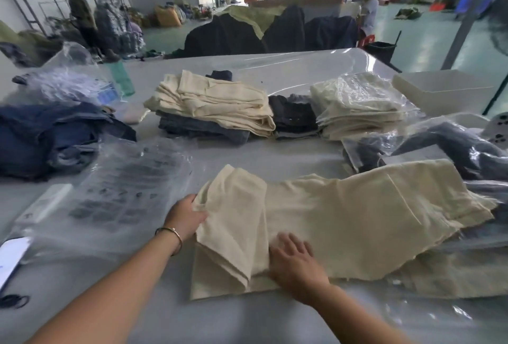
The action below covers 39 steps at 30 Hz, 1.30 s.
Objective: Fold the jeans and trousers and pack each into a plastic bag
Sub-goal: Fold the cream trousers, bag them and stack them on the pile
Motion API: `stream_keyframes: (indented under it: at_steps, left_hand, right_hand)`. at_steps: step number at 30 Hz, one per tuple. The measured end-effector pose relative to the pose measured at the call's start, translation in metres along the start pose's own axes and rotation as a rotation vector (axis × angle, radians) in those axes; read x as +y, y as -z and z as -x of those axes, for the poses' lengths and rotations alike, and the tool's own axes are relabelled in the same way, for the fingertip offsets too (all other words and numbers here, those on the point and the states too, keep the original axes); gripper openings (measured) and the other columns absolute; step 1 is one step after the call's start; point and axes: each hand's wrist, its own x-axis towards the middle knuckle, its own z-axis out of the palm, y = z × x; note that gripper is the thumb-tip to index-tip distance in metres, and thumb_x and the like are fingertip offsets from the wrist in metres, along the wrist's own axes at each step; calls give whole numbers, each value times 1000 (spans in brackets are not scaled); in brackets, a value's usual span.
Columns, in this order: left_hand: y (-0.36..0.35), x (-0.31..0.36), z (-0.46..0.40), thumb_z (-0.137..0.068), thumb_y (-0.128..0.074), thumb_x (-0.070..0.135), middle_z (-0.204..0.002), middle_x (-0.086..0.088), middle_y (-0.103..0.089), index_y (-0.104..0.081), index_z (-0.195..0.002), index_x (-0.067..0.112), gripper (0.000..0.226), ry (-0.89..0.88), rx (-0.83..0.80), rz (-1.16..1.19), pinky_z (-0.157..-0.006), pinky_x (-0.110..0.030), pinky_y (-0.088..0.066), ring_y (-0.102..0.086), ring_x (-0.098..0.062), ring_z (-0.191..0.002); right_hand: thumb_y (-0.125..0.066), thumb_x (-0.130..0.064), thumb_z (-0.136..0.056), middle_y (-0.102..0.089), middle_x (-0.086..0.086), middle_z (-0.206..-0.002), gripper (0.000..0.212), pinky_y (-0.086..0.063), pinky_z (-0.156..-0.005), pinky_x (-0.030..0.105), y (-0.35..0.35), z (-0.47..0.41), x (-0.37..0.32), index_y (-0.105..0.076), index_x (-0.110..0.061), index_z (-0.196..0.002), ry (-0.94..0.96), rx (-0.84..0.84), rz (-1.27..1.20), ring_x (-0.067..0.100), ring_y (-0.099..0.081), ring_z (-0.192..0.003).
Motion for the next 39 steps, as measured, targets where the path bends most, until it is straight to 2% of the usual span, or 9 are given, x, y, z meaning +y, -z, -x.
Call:
stream_keyframes:
  at_steps: [4,9,13,17,20,22,26,30,39]
  left_hand:
    - [43,-22,-12,-83,-60,14,-105,-11,-68,-62,-107,19,25,-24,161,-380,-74,-32,-48,-63,-34,-95]
    - [42,-47,-2,-83,-57,9,-127,-8,-61,-56,-126,17,44,-58,149,-288,-87,-26,-45,-58,-28,-113]
    - [69,-58,2,-81,-65,20,-92,-11,-69,-62,-93,12,14,8,347,-118,-67,-32,-44,-63,-33,-89]
    - [126,-65,-9,-86,-62,24,-88,-16,-66,-58,-85,10,14,18,531,-119,-63,-33,-37,-59,-36,-83]
    - [172,-77,-20,-90,-58,21,-99,-23,-65,-60,-95,7,16,70,691,-137,-69,-36,-36,-57,-41,-91]
    - [196,-93,-22,-91,-57,19,-106,-24,-65,-62,-105,5,20,133,751,-182,-74,-38,-40,-57,-43,-97]
    - [212,-132,-16,-92,-56,14,-115,-26,-62,-60,-117,4,27,271,704,-255,-86,-42,-44,-57,-43,-104]
    - [205,-169,-18,-92,-56,16,-115,-25,-63,-61,-115,5,26,335,638,-165,-83,-39,-43,-57,-42,-105]
    - [212,-236,-3,-73,-69,20,-113,-5,-64,-58,-119,17,48,380,351,179,-83,-32,-46,-61,-25,-100]
  right_hand:
    - [-33,-64,-89,7,0,-161,63,-1,-114,54,-14,-12,-20,-11,-47,-146,-17,21,83,25,7,-148]
    - [-47,-63,-84,-1,-4,-161,84,-19,-117,41,-3,-36,-84,8,-49,-146,201,122,-6,22,-7,-147]
    - [-56,-60,-83,10,-2,-161,92,-1,-118,47,7,-49,-104,6,-45,-148,350,154,183,23,9,-148]
    - [-64,-67,-71,7,-3,-161,109,-16,-118,36,4,-55,-87,7,-42,-150,311,27,98,19,-1,-148]
    - [-57,-70,-74,-27,3,-156,91,-37,-108,29,-1,-44,-75,-30,-28,-149,340,100,123,22,-33,-141]
    - [-39,-66,-86,-63,11,-126,65,-57,-80,33,-5,-38,-74,-68,-19,-119,358,183,83,29,-65,-109]
    - [-5,-58,-96,-73,18,-98,75,-40,-96,39,-13,-34,-83,-71,-23,-109,366,307,190,34,-72,-82]
    - [-64,-58,-53,-73,21,-90,64,-56,-62,50,-5,-45,-111,-71,-28,-109,280,216,167,37,-72,-73]
    - [-78,-47,-59,-66,-4,-115,69,-54,-67,19,-28,-68,-255,-63,-27,-124,620,193,56,15,-67,-93]
